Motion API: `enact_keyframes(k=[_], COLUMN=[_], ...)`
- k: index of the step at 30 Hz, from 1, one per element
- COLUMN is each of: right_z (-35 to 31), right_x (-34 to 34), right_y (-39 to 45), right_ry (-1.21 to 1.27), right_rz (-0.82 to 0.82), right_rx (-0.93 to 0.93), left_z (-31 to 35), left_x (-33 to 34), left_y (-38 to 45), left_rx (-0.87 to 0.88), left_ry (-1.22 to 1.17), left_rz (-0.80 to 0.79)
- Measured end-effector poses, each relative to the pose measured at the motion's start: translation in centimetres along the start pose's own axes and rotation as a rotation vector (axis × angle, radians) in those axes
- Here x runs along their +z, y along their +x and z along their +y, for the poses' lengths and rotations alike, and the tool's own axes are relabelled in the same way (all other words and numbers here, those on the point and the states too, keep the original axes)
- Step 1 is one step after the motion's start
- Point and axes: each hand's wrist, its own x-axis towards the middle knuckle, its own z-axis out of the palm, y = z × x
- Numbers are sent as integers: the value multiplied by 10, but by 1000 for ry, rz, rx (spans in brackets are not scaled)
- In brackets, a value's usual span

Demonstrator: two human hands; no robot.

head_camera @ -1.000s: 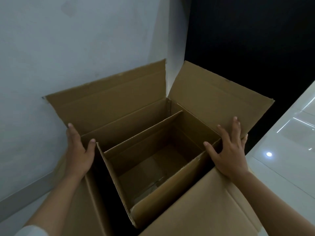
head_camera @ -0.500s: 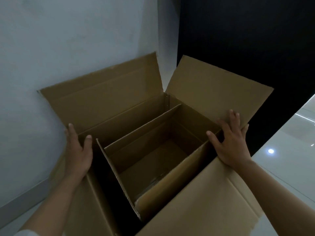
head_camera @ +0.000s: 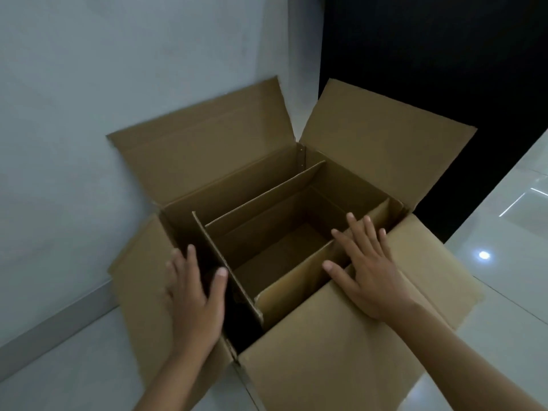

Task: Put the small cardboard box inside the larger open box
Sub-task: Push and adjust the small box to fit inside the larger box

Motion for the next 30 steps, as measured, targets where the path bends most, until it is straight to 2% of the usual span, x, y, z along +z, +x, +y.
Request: enact_keyframes(k=[5, 10, 14, 17, 23, 30], right_z=[-10, -11, -10, -9, -10, -10], right_x=[7, 6, 7, 10, 15, 18], right_y=[-10, -10, -9, -8, -8, -7], right_ry=[-30, -59, -45, -40, -5, -5], right_rz=[-19, -22, -18, -1, 59, 54], right_rx=[-4, 6, 7, -3, -2, 9], left_z=[9, 22, 35, 38, 28, 28], left_x=[4, 6, 6, 4, 5, 4], left_y=[-16, 29, 76, 101, 131, 129], left_rx=[142, 247, 196, 153, 80, 79], left_ry=[135, 519, 704, 799, 778, 592], left_rz=[-72, -230, -401, -399, -365, -347])
